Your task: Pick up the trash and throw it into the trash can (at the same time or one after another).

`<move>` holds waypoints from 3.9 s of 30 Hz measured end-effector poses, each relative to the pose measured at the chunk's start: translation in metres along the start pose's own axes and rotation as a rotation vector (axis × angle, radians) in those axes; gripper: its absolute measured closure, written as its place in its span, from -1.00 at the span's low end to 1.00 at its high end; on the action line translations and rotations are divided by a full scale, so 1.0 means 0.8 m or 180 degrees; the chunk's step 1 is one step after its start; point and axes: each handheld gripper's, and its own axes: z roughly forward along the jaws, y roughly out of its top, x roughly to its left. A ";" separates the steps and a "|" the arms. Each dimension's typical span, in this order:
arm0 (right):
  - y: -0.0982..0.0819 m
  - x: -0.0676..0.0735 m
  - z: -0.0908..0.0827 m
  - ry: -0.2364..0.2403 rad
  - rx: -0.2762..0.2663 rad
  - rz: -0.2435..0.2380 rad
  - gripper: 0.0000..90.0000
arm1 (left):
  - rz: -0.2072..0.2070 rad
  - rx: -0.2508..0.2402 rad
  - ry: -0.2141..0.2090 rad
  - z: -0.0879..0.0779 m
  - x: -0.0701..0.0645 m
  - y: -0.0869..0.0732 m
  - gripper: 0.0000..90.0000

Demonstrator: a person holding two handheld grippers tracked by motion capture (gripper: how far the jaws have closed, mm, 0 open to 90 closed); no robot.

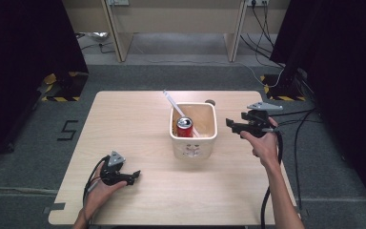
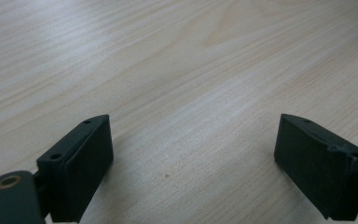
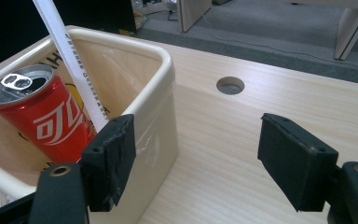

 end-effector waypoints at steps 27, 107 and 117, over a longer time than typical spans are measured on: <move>-0.035 0.009 -0.014 -0.0127 0.0015 -0.0202 -0.47 | 0.0007 0.0005 0.0001 0.000 0.000 0.000 -0.76; -0.183 0.047 -0.013 -0.0194 0.0468 -0.0374 -0.54 | 0.0011 0.0009 -0.0001 0.000 0.000 0.000 -0.76; -0.199 0.043 -0.018 -0.0216 0.0534 -0.0313 -0.60 | 0.0011 0.0010 -0.0001 0.000 0.000 0.000 -0.76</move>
